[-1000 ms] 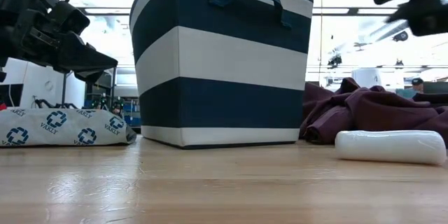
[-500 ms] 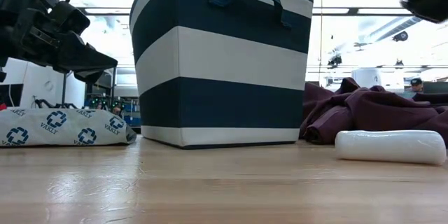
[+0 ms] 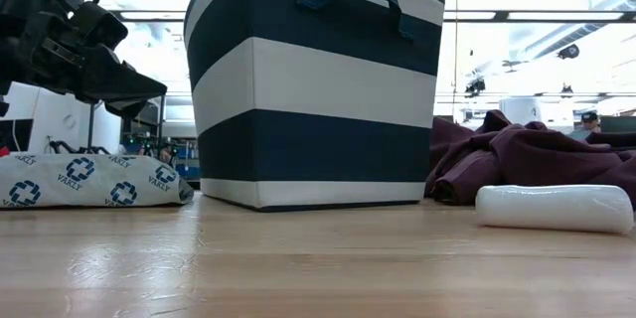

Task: Pick & place medical supplies in basket/bin
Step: Put the red bandage into the laundry bin

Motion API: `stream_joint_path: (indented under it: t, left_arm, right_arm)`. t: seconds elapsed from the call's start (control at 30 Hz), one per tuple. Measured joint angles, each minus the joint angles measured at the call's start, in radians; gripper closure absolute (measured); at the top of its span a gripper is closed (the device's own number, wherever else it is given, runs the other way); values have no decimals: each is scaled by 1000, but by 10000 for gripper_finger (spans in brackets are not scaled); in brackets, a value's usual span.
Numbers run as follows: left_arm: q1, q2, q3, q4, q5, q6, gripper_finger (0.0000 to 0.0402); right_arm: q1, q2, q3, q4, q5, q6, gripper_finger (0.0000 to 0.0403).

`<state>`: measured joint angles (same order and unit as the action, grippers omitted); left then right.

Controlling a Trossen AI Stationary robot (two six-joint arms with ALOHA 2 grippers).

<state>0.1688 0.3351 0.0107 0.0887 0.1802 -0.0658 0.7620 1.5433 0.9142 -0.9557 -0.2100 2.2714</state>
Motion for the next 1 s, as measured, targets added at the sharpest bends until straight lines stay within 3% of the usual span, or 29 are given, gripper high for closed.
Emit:
stream_joint_path:
  t: [0.23,0.4,0.53,0.83,0.93,1.0]
  left_arm:
    - [0,0,0,0,0,0,400]
    - [0,0,0,0,0,0,400]
    - [0,0,0,0,0,0,400]
    - [0,0,0,0,-1,0,400]
    - [0,0,0,0,-1,0,400]
    - [0,0,0,0,-1,0,400]
  right_arm:
    - [0,70,-1,5,25,-10,147]
    - [0,125,-3,16,-1,-36,150]
    - [0,153,-3,41,-1,-64,182]
    - [0,108,-3,62,31,-73,310]
    - [-1,67,9,73,117,-76,336]
    - [-1,30,28,100,252,-103,342]
